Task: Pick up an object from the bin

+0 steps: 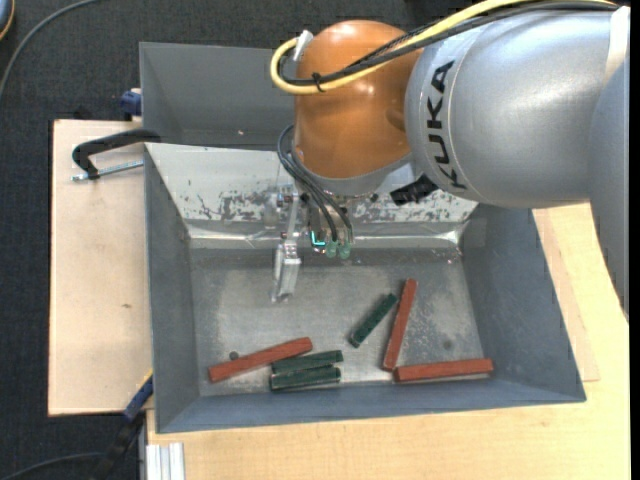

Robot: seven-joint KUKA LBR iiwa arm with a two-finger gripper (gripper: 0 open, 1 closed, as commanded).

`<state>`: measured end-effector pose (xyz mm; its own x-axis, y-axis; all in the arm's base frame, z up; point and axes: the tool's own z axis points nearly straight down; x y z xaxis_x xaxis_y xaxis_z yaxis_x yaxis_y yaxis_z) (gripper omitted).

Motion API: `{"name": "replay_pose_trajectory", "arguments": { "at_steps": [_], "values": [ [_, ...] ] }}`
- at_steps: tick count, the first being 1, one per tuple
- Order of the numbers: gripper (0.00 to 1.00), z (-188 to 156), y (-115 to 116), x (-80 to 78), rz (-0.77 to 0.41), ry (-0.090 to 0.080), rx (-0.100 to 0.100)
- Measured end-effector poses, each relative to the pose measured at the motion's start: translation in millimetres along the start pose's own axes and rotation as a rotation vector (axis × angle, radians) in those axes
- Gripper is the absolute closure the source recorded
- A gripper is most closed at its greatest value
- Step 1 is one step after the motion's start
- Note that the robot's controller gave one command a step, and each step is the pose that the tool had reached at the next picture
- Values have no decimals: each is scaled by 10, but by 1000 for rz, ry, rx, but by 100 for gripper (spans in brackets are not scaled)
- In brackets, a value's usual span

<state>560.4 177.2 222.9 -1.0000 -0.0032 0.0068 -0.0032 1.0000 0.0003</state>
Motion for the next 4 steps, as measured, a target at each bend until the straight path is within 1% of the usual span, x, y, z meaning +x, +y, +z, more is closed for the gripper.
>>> {"name": "replay_pose_trajectory", "arguments": {
  "at_steps": [1, 2, 3, 4],
  "values": [
    [0, 1323, -474, 467, -114, 3, 3],
    [0, 1531, -346, 559, 29, -4, 0],
    [0, 387, -345, 128, -205, -20, -1],
    [0, 1475, -549, 658, -241, 2, 1]
  ]
}}
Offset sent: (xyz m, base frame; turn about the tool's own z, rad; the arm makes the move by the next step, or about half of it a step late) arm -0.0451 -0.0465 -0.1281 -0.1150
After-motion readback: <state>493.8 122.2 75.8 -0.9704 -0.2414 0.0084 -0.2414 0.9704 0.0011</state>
